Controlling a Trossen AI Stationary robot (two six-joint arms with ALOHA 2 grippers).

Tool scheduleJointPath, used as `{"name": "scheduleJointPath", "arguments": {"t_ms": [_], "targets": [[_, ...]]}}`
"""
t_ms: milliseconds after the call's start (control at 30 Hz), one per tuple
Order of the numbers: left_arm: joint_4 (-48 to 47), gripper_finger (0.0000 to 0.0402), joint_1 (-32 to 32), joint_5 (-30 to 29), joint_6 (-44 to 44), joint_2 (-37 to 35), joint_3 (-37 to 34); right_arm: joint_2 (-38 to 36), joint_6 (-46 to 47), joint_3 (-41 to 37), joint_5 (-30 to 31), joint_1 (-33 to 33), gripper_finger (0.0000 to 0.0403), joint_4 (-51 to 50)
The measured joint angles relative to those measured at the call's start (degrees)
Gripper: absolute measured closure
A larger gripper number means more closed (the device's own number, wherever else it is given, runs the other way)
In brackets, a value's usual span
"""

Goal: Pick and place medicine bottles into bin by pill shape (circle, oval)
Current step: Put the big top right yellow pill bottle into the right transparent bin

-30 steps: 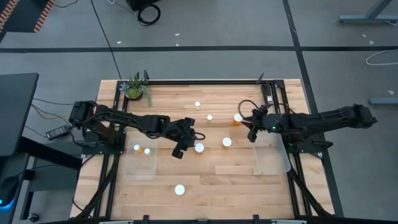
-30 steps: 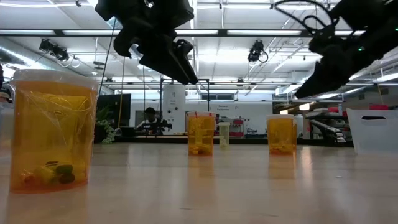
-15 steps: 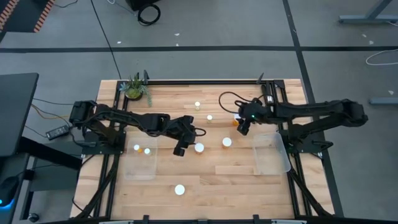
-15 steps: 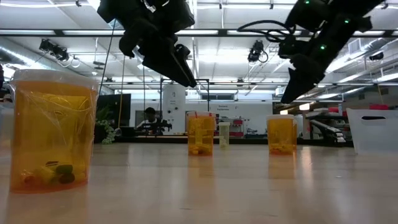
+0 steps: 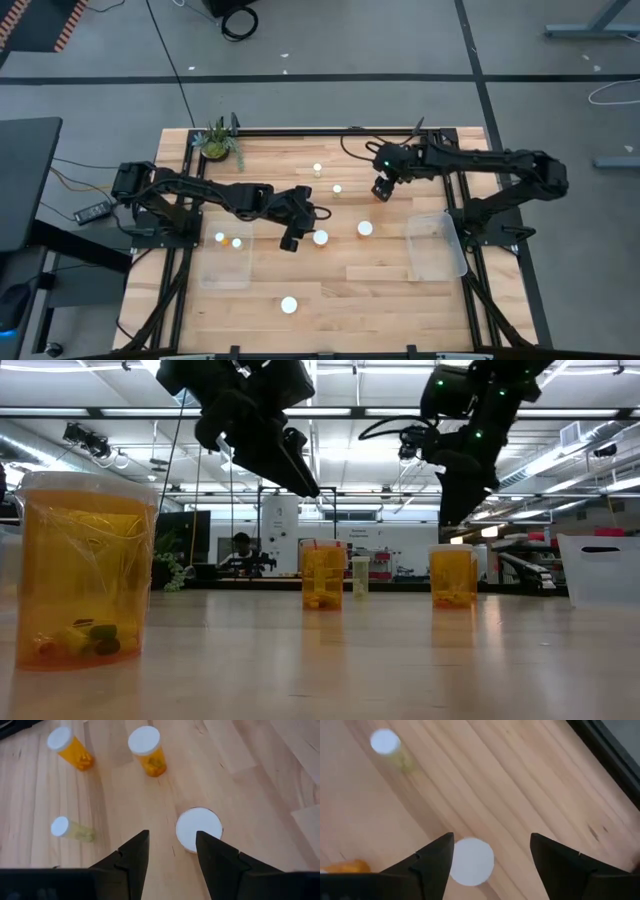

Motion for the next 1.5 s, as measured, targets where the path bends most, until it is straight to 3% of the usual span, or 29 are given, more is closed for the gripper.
{"name": "scheduleJointPath", "arguments": {"t_ms": [200,433,967,1167,1500], "targets": [[0.00,0.0230,0.00,-0.01,-0.43,0.00,0.00,1.74,2.41,2.15,-0.40,0.38,0.0131,-0.60],[-0.91,0.0230,-0.17,0.02,-10.43,0.00,0.00,4.56,1.99,2.15,-1.30,1.07,0.0131,-1.10],[-0.23,0.0230,-0.17,0.02,-10.54,0.00,0.00,9.81,0.79,2.15,-1.06,-1.38,0.0131,-2.05],[-0.21,0.0230,-0.17,0.01,-10.54,0.00,0.00,11.77,1.20,2.15,-4.61,-1.29,0.0131,-2.33],[-0.20,0.0230,-0.17,0.02,-10.51,0.00,0.00,13.41,1.62,2.09,-5.39,-1.30,0.0130,-3.32]]}}
